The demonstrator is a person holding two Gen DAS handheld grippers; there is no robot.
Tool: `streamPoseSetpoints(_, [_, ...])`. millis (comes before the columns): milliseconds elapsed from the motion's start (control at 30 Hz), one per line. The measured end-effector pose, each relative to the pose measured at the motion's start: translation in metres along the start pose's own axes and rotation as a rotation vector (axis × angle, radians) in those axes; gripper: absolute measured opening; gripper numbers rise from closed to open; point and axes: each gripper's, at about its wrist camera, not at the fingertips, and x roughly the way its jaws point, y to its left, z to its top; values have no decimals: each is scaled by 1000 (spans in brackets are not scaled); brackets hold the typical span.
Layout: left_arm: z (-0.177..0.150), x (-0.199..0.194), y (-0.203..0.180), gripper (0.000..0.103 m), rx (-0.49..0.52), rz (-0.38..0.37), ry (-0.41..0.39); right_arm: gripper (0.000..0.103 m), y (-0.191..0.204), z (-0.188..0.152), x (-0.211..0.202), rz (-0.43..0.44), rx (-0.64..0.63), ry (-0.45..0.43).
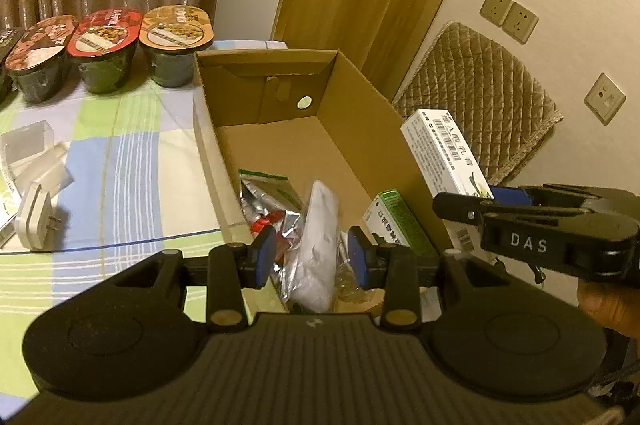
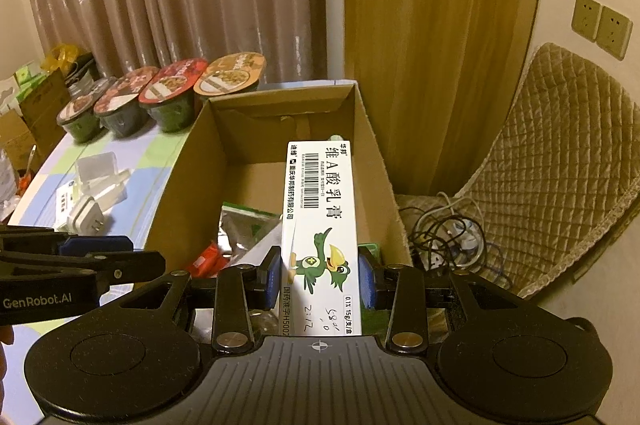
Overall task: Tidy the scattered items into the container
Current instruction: 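Open the left tool dropping the wrapped packet while the right tool releases the barcode box into the box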
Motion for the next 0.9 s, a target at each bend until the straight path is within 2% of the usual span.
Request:
streamPoseSetpoints(567, [-3, -10, 10, 37, -13, 14, -11, 42, 20, 18, 17, 20, -50, -30])
streamPoseSetpoints(900, [-11, -19, 27, 38, -39, 36, -17, 42, 5, 2, 11, 9, 26, -18])
